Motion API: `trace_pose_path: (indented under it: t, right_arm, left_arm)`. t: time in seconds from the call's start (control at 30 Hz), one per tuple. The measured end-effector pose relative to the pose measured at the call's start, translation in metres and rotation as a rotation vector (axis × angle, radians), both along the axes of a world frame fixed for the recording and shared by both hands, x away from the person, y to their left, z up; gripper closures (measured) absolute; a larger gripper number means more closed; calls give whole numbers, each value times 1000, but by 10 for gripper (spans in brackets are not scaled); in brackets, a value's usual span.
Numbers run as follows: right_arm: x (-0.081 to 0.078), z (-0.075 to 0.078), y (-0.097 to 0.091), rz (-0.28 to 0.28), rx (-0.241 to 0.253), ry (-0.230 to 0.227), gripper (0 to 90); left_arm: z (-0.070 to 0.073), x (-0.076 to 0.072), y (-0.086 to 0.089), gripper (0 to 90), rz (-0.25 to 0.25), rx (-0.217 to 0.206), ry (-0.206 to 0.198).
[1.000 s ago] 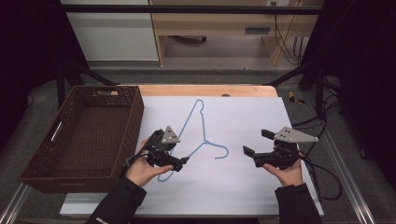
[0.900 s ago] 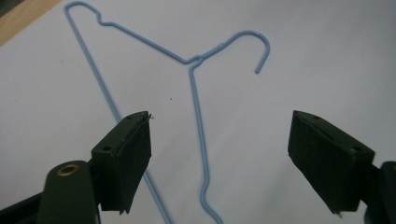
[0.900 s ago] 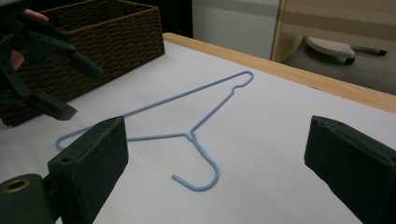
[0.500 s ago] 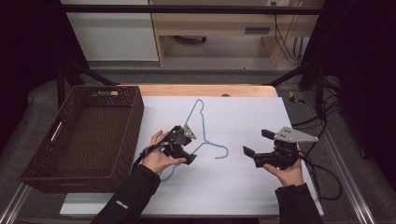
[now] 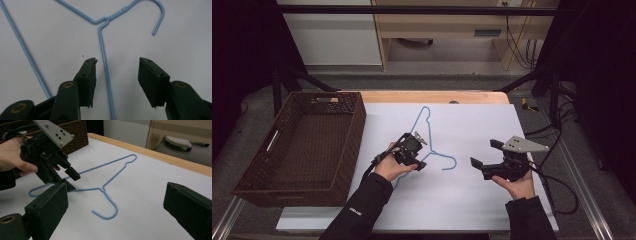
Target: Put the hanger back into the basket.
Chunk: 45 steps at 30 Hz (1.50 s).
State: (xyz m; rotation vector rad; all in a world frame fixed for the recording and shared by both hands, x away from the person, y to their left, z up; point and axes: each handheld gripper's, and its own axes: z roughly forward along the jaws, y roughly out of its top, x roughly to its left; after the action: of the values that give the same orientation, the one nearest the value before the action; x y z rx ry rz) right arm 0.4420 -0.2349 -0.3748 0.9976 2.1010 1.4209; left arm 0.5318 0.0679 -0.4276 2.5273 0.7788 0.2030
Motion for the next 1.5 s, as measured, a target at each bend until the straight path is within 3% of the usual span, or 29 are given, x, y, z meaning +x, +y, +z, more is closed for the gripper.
trace_pose_path:
  t: [0.27,0.57,0.83,1.0,1.5]
  right_arm:
    - [0,-1,1,3,-2,2,59]
    - [1,-1,1,8,-4,4,59]
    - [1,-2,2,6,-5,8,59]
    - [1,-1,2,4,-5,8,59]
    - [2,-2,2,4,-8,10,57]
  left_arm:
    - [-10,7,-5,554,12,11,45]
    - [-22,16,-5,663,32,62,68]
    - [-22,18,-4,741,46,68,59]
    - [-22,14,-8,760,51,96,44]
    - [-21,15,-10,851,61,93,77]
